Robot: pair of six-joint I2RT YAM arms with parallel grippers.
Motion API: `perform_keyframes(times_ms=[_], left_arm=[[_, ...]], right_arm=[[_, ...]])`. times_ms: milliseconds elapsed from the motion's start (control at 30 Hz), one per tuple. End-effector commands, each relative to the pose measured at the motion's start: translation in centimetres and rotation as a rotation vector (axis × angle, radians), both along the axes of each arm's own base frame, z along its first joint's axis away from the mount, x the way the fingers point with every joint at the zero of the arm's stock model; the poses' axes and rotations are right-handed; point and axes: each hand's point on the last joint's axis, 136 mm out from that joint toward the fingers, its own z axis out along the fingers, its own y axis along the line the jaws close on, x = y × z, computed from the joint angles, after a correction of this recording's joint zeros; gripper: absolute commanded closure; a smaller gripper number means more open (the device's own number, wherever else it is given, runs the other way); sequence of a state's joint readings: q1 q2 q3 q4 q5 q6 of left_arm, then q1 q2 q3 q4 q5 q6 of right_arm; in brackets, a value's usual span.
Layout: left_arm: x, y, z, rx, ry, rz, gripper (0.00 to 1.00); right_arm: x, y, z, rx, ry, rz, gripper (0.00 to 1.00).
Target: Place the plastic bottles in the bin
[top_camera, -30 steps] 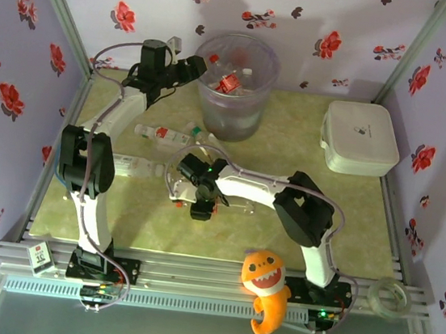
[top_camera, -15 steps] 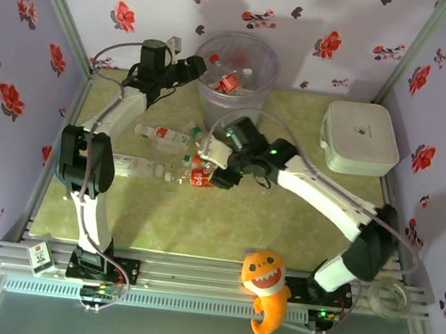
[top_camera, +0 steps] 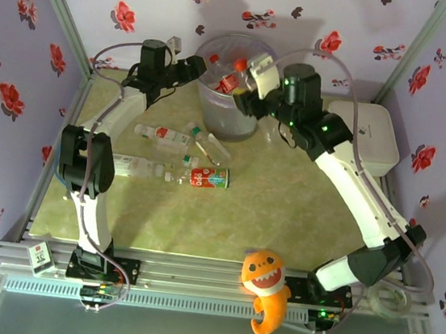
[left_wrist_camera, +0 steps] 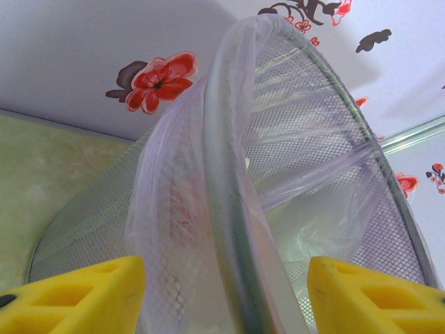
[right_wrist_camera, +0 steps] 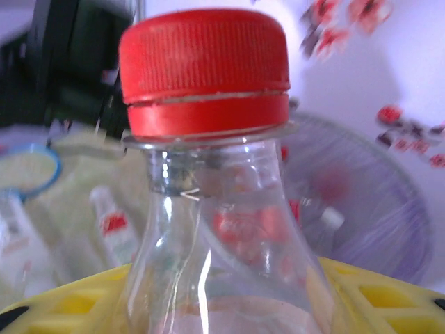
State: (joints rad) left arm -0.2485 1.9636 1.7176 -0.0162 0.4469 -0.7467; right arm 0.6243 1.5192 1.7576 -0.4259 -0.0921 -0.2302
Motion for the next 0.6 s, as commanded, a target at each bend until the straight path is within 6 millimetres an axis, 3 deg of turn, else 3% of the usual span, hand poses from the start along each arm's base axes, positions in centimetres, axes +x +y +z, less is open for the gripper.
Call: perform_keyframes(times_ms=[0,133,367,433,567], left_arm=[[-0.2,0.3,-2.3,0.028,0.072,-0.005,0.36],[-0.2,0.0,-2.7,0.029,0.078,-0.01,0.36],[-0.1,0.0,-3.1,0.032,0.084,-0.01,0.36],[-0.1,0.0,-3.3,0.03,0.085,-0.01,0.36],[-0.1,-0.1,-3.3,0.025,0.084,-0.009,0.36]], right_arm=[[2.5,0.6,4.8,0.175,-0.073,-0.059,0.53],[5.3,1.7,7.2,0.286,-0.099,-0.058,0.52],[9.8,4.4,9.2,0.446,-0.133,-0.015,0.53],[11.3,4.8,9.3,0.457,-0.131,-0.028,0.53],[14.5,6.2,7.0,0.474,-0.057,-0.023,0.52]])
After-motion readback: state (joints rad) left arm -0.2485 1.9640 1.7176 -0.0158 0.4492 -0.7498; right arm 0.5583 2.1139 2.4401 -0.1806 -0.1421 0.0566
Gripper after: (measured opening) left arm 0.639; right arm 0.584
